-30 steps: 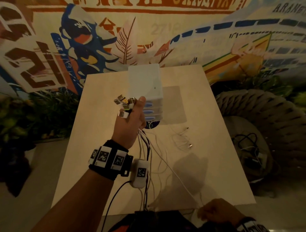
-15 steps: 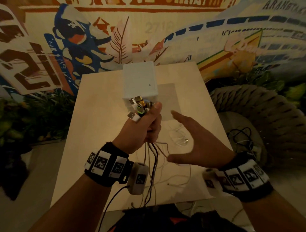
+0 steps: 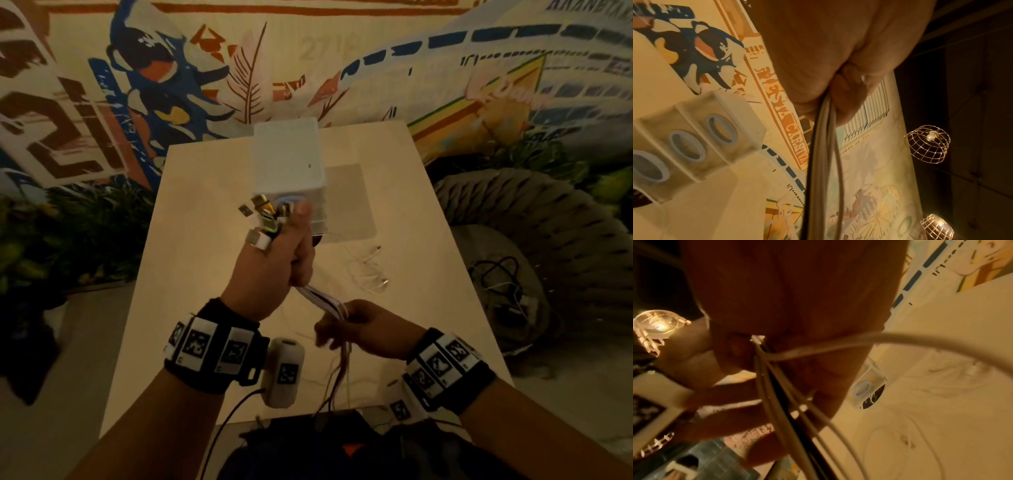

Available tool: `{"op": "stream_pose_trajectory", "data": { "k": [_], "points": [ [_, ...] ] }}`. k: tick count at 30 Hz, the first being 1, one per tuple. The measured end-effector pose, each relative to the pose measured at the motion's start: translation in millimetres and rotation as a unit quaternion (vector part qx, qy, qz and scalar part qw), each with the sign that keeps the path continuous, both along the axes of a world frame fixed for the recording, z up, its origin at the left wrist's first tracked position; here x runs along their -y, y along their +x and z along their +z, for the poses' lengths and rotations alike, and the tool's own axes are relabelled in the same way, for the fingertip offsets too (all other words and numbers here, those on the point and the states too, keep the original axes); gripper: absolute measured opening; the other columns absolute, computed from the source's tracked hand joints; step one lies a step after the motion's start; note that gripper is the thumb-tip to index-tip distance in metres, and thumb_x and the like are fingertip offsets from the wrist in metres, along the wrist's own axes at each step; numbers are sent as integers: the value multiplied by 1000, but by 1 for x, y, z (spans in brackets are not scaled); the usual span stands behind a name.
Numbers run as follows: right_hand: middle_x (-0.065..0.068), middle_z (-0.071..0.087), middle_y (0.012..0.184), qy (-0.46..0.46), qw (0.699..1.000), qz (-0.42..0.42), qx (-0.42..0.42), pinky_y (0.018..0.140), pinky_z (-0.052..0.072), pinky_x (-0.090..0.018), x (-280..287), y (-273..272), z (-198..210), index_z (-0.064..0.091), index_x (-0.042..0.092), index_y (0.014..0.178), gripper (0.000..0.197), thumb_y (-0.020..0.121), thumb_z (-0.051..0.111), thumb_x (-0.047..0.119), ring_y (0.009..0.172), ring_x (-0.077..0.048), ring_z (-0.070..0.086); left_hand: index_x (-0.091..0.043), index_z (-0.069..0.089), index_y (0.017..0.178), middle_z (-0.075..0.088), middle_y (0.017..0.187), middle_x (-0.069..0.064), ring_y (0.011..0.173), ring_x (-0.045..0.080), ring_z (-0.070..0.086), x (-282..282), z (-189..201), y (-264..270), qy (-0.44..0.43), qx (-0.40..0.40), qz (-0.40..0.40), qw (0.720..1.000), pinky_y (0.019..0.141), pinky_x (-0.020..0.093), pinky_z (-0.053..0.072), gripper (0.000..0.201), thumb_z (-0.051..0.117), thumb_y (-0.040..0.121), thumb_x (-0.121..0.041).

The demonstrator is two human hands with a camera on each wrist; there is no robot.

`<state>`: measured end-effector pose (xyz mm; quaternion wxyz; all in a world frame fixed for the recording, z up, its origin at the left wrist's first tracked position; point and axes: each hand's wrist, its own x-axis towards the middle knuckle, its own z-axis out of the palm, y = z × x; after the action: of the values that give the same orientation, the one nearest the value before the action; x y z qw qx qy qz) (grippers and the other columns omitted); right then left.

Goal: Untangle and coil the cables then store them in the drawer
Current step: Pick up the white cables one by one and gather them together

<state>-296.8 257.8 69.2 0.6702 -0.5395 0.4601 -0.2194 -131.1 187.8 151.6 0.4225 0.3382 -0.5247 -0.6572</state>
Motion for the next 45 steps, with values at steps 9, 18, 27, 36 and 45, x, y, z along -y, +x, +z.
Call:
{"op": "stream_pose_trajectory", "data": {
  "k": [9,18,27,36,45],
  "points": [
    [3,51,42,69,991,57,-101,76,59,-46,-42,-28,-50,50,22,48,58,94,58,57,47,-19,57,-21,17,73,15,58,-3,46,12,8,20,17,25,48,-35,88,994,42,20,14,46,42,108,-36],
    [7,48,43,77,963,79,-244,64,44,-18,-95,-64,-114,51,20,52,64,88,43,72,44,-3,48,-21,15,76,13,61,-1,47,11,9,21,2,35,81,-10,104,991,42,19,14,46,44,107,-37],
    [6,59,66,96,941,92,-312,66,43,-16,-108,-71,-134,63,20,64,60,101,38,60,63,-8,57,-21,16,77,11,63,0,49,14,5,22,-4,34,94,-10,86,992,44,21,11,44,44,108,-35],
    [14,68,114,57,938,104,-325,88,50,-21,-110,-105,-107,68,36,119,57,75,69,73,100,-2,63,-21,14,74,11,60,0,48,13,6,20,-9,33,99,-7,49,994,44,22,12,47,44,107,-33],
    [11,71,90,-58,916,-95,-386,80,51,-29,-6,-135,-87,69,32,92,26,92,61,56,79,-3,65,-19,18,73,10,61,4,49,17,5,18,-22,27,116,8,46,992,44,25,11,44,48,103,-31]
  ]
}}
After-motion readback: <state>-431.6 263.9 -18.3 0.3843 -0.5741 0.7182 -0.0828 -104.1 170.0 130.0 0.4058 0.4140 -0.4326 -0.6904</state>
